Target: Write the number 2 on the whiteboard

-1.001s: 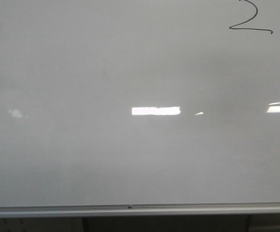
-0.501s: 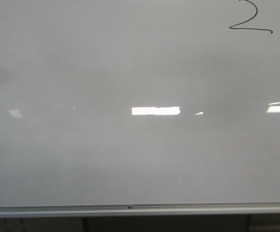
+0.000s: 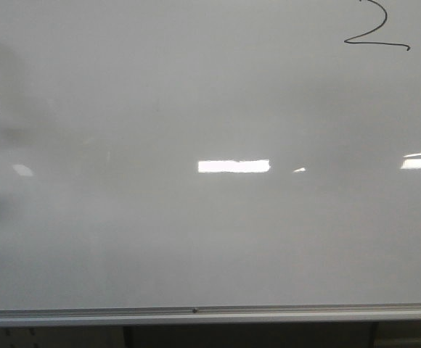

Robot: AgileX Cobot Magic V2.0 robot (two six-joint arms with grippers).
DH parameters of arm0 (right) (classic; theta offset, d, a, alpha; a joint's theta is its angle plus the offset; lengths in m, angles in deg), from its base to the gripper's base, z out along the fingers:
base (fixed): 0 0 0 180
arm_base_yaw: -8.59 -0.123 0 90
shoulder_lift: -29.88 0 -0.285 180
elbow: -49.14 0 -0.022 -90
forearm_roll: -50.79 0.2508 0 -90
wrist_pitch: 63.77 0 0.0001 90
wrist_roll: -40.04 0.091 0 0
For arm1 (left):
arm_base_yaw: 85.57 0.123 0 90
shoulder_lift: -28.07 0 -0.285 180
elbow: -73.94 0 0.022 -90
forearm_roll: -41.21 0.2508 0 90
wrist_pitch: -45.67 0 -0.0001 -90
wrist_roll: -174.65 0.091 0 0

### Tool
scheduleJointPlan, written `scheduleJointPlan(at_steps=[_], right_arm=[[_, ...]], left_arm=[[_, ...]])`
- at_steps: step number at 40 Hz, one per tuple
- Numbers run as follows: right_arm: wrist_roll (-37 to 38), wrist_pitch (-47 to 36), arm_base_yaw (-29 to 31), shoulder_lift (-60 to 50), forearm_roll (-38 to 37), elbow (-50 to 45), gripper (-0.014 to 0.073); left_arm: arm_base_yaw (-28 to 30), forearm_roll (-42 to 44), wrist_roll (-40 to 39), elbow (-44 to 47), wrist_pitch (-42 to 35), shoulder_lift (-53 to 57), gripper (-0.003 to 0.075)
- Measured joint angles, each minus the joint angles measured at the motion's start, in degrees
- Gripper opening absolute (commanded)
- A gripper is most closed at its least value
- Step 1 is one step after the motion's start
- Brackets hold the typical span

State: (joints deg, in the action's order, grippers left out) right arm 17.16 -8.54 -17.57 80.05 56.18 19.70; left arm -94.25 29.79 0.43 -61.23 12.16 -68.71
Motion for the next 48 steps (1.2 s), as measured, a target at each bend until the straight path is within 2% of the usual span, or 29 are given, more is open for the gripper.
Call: scheduleJointPlan(at_steps=[3, 9, 14, 19, 23, 28, 34, 41, 48], right_arm=[[0.00, 0.00, 0.00, 0.00, 0.00, 0.00, 0.0475], [0.00, 0.00, 0.00, 0.00, 0.00, 0.00, 0.0475], [0.24, 0.00, 0.00, 0.00, 0.09, 0.00, 0.0475], [4.48, 0.22, 0.00, 0.00, -0.27, 0.00, 0.0475], [9.42, 1.78, 0.00, 0.00, -2.96, 0.00, 0.0475], [18.30, 7.56, 0.00, 0.00, -10.27, 0.34, 0.0475], [26.30, 12.86, 0.00, -1.60, -17.07, 0.91, 0.0475], [30.15, 12.98, 0.00, -7.30, -17.46, 0.91, 0.0475], [30.82, 11.99, 0.00, -13.23, -15.30, 0.91, 0.0475]], left_arm=[[0.00, 0.38, 0.00, -0.34, 0.29, -0.75, 0.0346], [0.00, 0.53, 0.00, -2.10, 4.80, -1.14, 0.0380], [-0.04, 0.61, 0.00, -5.74, 15.58, -0.26, 0.0382], [-0.04, 0.61, 0.00, -9.17, 28.02, 3.88, 0.0381], [-0.04, 0.61, 0.00, -9.93, 33.86, 8.79, 0.0381], [0.22, 0.88, 0.00, -9.93, 41.24, 16.80, 0.0381], [0.86, 2.98, 0.00, -10.63, 55.63, 27.36, 0.0379], [0.86, 5.57, 0.00, -12.63, 73.83, 40.15, 0.0379], [0.86, 7.22, 0.00, -13.43, 84.79, 53.44, 0.0348]])
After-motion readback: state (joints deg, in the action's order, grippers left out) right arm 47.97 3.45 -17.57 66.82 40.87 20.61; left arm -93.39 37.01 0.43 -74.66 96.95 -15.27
